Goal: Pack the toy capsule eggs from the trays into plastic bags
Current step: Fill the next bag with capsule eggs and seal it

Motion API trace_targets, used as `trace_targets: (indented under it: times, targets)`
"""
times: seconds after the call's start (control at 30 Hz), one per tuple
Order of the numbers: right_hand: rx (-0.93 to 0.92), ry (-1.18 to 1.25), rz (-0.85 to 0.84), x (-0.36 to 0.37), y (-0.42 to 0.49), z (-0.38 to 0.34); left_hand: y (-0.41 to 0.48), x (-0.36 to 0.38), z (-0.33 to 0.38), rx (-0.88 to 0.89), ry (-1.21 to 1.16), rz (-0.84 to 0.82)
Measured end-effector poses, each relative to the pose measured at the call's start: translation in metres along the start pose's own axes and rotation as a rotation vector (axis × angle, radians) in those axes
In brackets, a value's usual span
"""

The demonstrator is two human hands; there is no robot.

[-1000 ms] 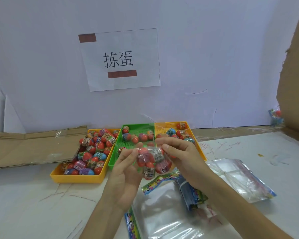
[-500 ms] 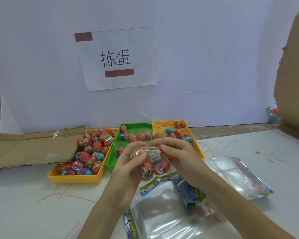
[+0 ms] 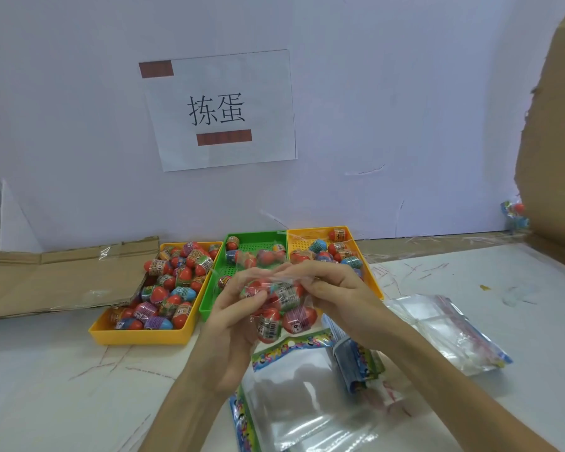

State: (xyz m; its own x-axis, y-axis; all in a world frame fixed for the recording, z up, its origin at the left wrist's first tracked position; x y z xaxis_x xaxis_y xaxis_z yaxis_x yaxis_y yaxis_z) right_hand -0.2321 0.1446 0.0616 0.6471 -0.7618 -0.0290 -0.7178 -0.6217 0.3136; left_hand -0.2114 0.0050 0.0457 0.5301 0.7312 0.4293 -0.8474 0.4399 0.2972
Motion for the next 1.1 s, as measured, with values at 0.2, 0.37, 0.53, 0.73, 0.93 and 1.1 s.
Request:
trace_targets:
  times: [0.2, 0.37, 0.53, 0.73, 0.93, 1.1]
  targets:
    - [-0.050, -0.007, -0.014, -0.002, -0.001, -0.002, 0.001, 0.007, 0.003, 0.013, -0.010, -0.072]
    - [-0.083, -0.005, -0.074, 0.000, 0.000, -0.004, 0.001, 0.009, 0.004, -0.001, -0.024, -0.166]
    - [-0.079, -0.013, -0.100, 0.003, 0.000, -0.008, 0.000, 0.009, 0.003, 0.019, -0.031, -0.195]
    - [-0.042, 0.018, -0.042, 0.000, -0.001, 0.000, 0.000, 0.013, 0.005, 0.021, -0.009, -0.270]
    - [0.017, 0.089, -0.070, -0.002, -0.003, 0.002, 0.002, 0.016, 0.007, -0.009, 0.034, -0.358]
    - [0.046, 0.121, -0.032, -0.006, -0.004, 0.005, 0.004, 0.016, 0.007, -0.007, 0.112, -0.368]
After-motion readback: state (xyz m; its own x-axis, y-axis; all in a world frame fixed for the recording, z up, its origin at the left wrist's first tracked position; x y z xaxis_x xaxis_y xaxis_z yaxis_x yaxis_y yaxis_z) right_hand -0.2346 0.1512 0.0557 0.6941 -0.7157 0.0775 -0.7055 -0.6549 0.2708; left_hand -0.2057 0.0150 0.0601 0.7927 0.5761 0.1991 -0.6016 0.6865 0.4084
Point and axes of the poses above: each hand's wrist, its own y-axis towards the middle knuckle, its own x-axis out of the palm, z = x × y, the point moved 7 cm from there along y, towards the middle knuckle, and after that the axes turned 15 degrees about -z, right-handed, at the moved point
